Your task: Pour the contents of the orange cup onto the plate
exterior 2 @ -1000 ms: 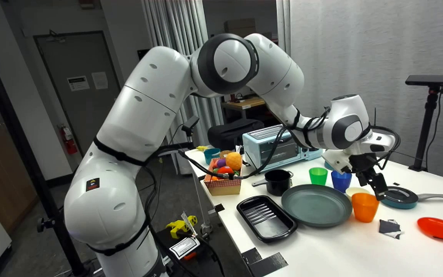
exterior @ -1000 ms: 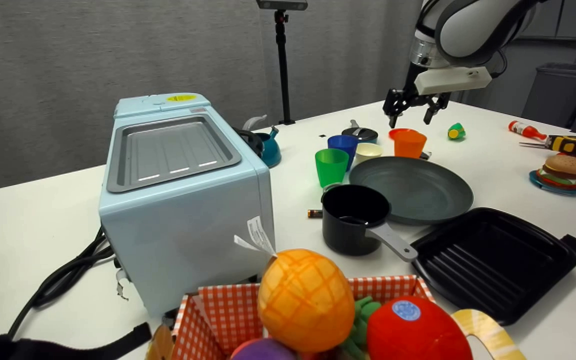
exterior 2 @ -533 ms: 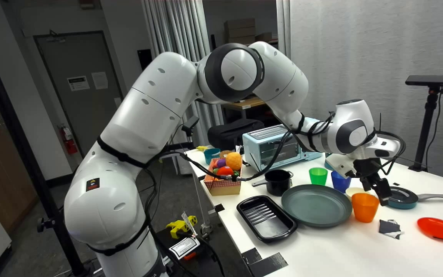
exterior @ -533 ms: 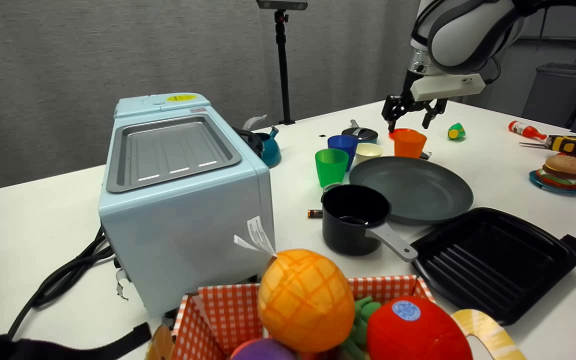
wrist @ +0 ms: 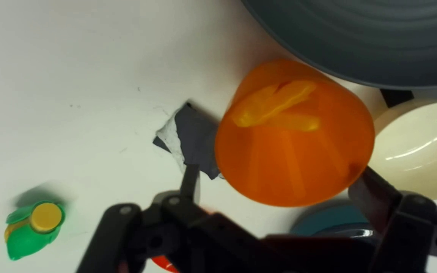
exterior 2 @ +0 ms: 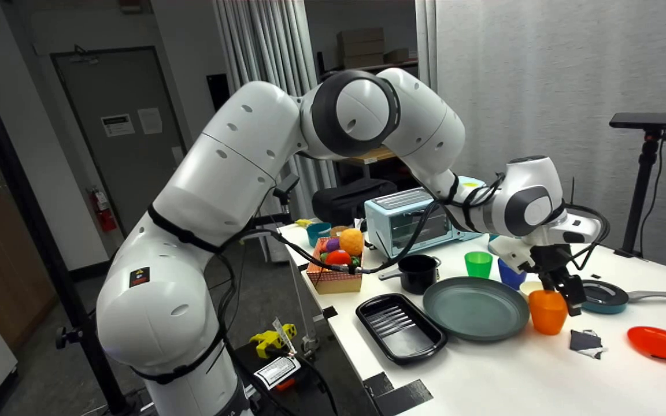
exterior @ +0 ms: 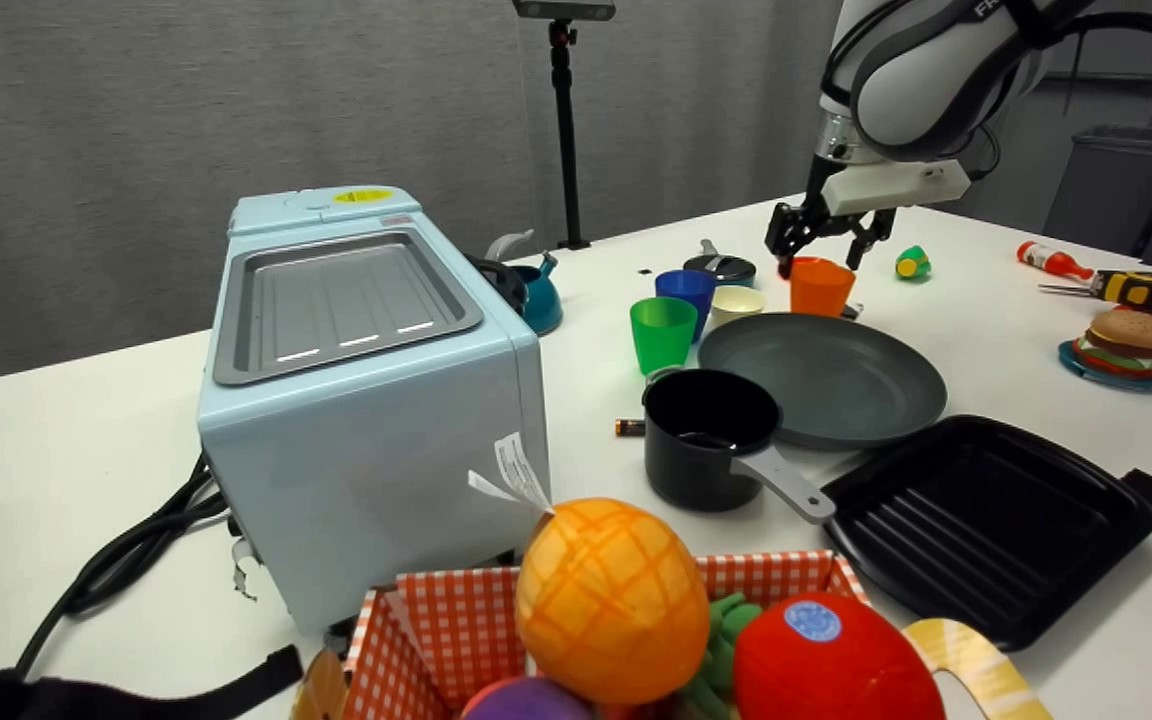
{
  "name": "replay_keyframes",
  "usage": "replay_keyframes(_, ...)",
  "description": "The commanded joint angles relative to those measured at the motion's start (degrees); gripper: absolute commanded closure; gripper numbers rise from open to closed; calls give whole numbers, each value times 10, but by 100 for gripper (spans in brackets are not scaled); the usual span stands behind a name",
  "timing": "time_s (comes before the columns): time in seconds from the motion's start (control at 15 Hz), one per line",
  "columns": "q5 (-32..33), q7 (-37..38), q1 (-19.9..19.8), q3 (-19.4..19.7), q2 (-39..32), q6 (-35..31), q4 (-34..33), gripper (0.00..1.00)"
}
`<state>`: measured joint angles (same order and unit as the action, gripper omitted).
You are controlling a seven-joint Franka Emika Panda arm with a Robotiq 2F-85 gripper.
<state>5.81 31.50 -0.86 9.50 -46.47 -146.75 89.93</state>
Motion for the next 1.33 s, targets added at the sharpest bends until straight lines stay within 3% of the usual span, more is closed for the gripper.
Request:
replay_keyframes(0.0, -28, -27, 2, 4, -16, 41, -34, 0)
replay_keyframes(0.13, -31, -28, 2, 4, -17, 52, -37, 0)
replay_keyframes(0.2, -31, -27, 3, 4, -15, 53, -33, 6)
replay_keyframes(0.33, -32, -28, 4, 4, -14, 57, -32, 34)
replay_keyframes(0.47, -32, -27, 4, 3, -11, 59, -30, 47)
replay_keyframes(0.73, -30, -32, 7, 2, 11, 48, -11, 51)
replay_keyframes(1.07, -38, -90, -1, -26, 110, -7, 84, 51)
replay_keyframes(1.27, -60, -165, -17, -59, 198, -47, 169, 51)
